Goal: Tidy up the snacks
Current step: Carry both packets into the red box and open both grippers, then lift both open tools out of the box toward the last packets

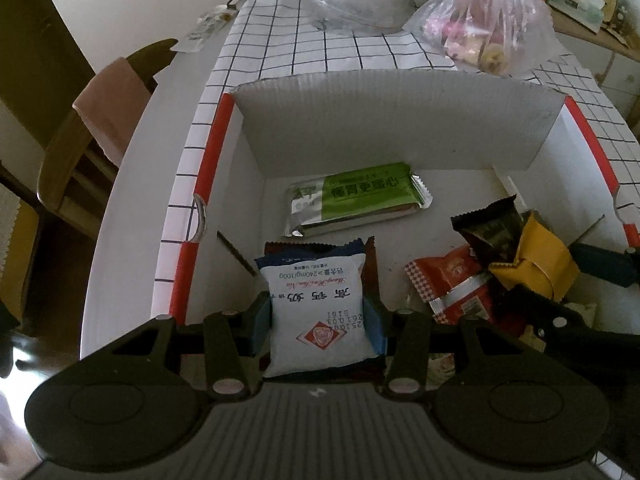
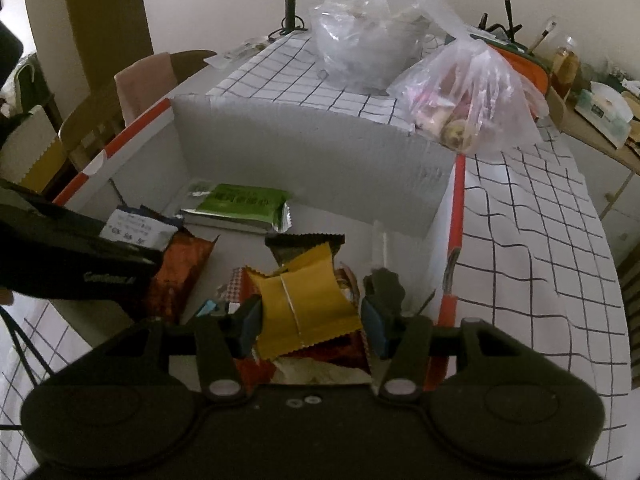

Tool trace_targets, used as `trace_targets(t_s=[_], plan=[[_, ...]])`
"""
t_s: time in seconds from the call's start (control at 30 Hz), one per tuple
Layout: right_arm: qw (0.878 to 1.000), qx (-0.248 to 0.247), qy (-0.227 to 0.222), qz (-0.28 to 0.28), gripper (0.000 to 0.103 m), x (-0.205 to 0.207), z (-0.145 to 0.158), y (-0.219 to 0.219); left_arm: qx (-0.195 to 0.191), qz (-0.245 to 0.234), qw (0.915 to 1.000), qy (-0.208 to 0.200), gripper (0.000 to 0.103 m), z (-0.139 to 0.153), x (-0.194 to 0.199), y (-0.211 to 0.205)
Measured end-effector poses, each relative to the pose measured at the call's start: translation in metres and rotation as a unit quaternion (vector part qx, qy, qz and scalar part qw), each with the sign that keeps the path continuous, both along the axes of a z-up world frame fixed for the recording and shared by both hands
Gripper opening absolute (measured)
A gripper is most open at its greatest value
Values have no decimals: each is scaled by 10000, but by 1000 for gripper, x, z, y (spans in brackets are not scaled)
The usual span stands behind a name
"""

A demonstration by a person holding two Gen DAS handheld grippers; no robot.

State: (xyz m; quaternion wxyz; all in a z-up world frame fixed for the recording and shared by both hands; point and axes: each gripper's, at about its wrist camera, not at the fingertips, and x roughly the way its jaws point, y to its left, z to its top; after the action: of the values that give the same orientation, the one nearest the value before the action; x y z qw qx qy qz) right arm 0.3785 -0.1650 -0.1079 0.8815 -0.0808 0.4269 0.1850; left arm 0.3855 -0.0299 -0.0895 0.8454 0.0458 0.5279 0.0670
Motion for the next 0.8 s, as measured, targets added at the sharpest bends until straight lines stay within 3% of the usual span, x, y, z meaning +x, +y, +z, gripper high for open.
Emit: trace_targets(t_s=[0.37, 0.43, 0.8], plan=[[9996, 267, 4, -13, 66, -6, 8, -8, -167, 69, 9997, -190, 56, 16, -14, 4], [9994, 339, -31, -46, 72, -10, 13, -10, -251, 28, 9993, -262, 58, 22, -20, 4], [9970, 516, -471, -347, 84, -55, 55, -25, -581, -443, 9940, -810, 64, 61, -66, 0]])
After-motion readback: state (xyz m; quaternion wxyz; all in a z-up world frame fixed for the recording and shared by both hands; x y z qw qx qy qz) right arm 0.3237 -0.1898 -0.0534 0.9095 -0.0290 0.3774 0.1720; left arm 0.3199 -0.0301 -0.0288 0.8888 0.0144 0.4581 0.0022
